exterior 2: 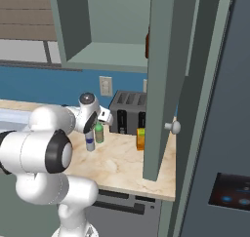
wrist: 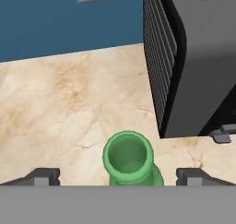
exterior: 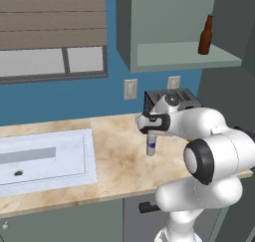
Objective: Sort all alcoholic drinks to one cabinet, and non-alcoholic drinks to the other.
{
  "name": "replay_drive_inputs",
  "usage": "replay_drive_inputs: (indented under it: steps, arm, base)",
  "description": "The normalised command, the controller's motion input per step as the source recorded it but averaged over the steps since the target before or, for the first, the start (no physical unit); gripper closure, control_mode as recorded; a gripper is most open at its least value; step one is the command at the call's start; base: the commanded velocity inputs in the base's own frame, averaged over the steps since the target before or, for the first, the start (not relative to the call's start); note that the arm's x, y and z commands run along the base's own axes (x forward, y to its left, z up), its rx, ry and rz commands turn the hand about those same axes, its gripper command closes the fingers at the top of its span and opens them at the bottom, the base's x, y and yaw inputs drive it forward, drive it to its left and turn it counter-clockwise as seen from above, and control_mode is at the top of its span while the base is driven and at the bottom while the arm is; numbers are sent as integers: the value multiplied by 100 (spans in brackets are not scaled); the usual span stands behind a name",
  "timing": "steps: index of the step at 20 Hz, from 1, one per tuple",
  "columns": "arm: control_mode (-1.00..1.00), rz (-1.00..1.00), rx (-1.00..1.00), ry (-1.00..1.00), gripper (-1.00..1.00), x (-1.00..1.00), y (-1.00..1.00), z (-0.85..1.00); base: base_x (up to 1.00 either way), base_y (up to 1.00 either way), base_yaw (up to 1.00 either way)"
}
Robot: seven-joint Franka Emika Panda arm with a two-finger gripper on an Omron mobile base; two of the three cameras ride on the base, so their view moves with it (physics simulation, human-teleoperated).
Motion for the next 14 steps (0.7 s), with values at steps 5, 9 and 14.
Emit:
replay_drive_inputs:
  steps: [5, 9, 14]
  arm:
    - [-100, 0, 3, -1, -100, 6, 0, 0]
    - [-100, 0, 4, 0, -100, 14, 0, 0]
    - [-100, 0, 4, 0, -100, 10, 0, 0]
  base:
    - [0, 0, 0]
    - [0, 0, 0]
    - [0, 0, 0]
